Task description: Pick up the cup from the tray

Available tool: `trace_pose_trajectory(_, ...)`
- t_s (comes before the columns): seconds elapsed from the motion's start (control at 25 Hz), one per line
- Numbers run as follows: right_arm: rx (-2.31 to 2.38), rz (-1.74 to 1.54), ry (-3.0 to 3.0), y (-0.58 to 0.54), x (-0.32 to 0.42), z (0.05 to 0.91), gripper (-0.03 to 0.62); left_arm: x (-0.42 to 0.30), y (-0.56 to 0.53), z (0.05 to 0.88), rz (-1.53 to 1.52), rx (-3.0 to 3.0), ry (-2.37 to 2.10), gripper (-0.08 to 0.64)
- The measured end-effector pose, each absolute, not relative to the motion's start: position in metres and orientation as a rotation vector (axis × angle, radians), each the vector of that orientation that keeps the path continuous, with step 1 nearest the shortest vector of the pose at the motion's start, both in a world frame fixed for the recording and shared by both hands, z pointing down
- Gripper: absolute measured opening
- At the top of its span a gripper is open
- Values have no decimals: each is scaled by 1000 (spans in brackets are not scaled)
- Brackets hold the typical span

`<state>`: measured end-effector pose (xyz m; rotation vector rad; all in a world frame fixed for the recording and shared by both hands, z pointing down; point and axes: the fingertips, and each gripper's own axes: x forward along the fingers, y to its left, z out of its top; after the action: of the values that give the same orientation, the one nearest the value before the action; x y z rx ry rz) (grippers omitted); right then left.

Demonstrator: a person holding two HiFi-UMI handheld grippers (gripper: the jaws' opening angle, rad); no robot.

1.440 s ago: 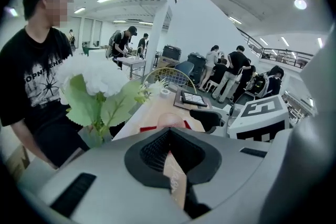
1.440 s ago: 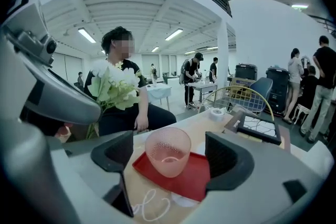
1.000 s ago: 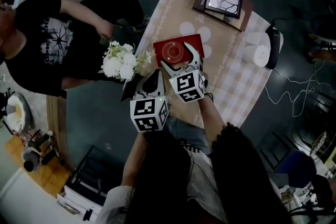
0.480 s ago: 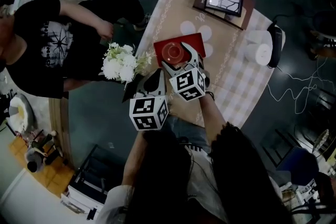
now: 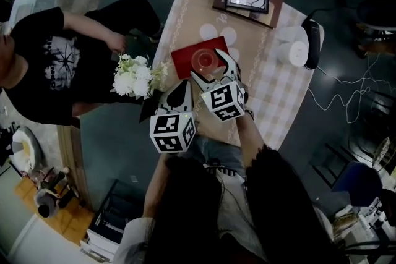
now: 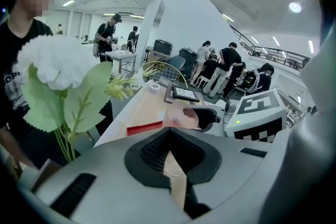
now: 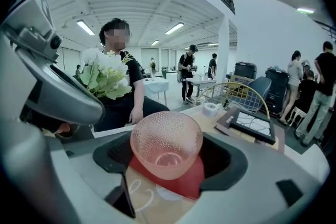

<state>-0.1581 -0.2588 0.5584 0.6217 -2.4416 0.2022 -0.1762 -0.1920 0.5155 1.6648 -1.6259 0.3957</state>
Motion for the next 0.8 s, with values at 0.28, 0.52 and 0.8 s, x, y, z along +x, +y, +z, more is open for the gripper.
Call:
trace_pose_trajectory(0.28,770,213,-2386,-271,-107,552,388,-148,-204,512,421,1751,-1566,6)
trace_pose_trajectory(0.52,854,231,-2344,-275,-69,554,388,-118,-212,517,455,1811,-1501,6)
trace_pose_trajectory(0.8,920,278,-2292,-276,-28,567,388,-89,-223,522,480,1859,-1439,6)
